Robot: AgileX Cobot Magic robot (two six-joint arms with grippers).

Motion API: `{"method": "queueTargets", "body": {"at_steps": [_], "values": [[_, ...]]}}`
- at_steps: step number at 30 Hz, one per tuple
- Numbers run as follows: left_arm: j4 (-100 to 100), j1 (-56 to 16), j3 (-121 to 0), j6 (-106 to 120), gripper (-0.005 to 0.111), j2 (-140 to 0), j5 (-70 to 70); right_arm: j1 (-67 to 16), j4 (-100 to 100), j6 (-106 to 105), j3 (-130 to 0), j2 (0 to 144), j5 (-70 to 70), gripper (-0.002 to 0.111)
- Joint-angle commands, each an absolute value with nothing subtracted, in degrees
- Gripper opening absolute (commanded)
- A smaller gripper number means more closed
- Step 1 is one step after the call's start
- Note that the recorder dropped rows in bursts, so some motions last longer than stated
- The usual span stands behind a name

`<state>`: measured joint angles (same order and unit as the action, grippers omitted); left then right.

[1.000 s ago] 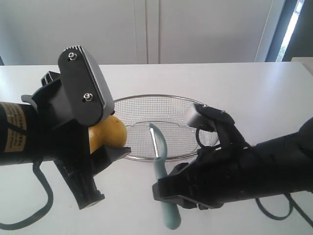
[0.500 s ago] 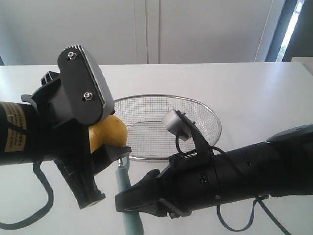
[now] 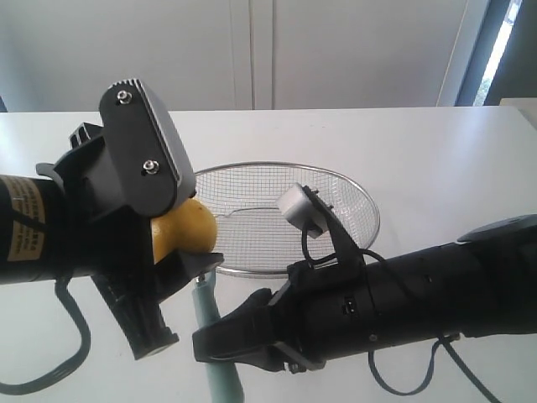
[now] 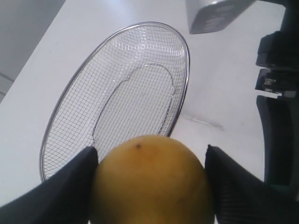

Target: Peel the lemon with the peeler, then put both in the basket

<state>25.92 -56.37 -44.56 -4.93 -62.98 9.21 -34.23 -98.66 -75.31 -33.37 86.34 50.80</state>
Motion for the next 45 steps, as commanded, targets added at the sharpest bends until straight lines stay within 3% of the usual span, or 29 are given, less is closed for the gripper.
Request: {"method": "queueTargets", "body": {"at_steps": [1,45], "values": [[26.3,-56.69,-44.75,-4.23,0.0,-62.66,9.89,-34.28,-99.41,-76.73,-33.23,85.92,49.66,0.0],[27.12,-56.69,-44.75,-3.99,0.0,-62.66,10.74,-34.17,-91.59,-68.01,-33.23,69.43,33.71,0.0]]}}
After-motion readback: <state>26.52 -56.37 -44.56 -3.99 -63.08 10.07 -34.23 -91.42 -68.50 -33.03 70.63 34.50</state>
